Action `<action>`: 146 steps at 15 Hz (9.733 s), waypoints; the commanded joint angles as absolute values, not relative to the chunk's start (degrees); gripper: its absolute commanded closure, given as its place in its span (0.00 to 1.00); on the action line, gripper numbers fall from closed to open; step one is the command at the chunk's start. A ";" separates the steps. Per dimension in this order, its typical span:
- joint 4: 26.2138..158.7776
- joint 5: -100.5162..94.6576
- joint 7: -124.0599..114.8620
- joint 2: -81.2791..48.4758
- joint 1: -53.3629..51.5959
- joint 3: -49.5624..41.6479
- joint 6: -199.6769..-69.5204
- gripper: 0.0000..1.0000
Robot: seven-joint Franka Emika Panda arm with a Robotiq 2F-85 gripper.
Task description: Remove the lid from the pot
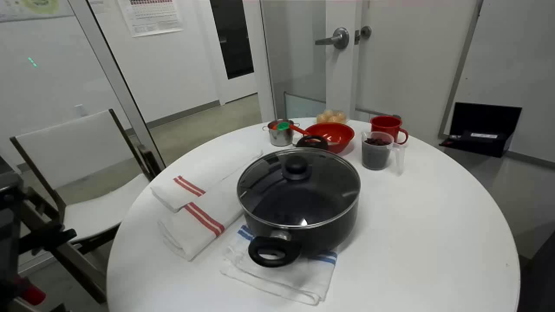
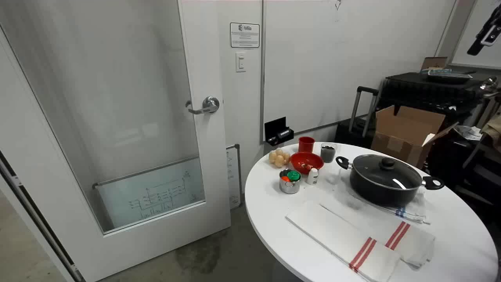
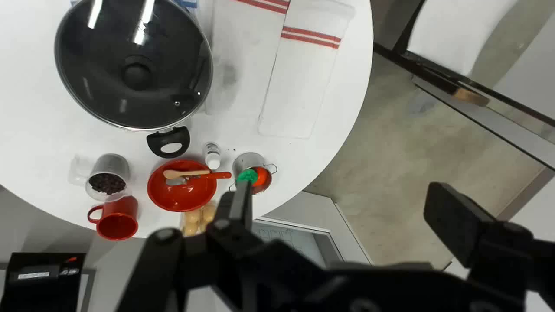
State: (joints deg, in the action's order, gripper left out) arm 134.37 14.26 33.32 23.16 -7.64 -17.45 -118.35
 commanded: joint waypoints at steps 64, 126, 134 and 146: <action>105.08 -1.55 10.46 -45.11 7.59 -4.86 -143.89 0.00; 95.94 -13.06 4.36 -52.60 -14.72 -0.05 -140.21 0.75; 90.33 -12.79 4.57 -60.03 -14.15 -0.66 -140.80 0.75; 88.66 -12.45 4.86 -62.34 -13.49 -0.57 -140.47 0.19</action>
State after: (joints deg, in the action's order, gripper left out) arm 90.51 -11.46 5.54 -61.62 -13.87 -0.69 -141.62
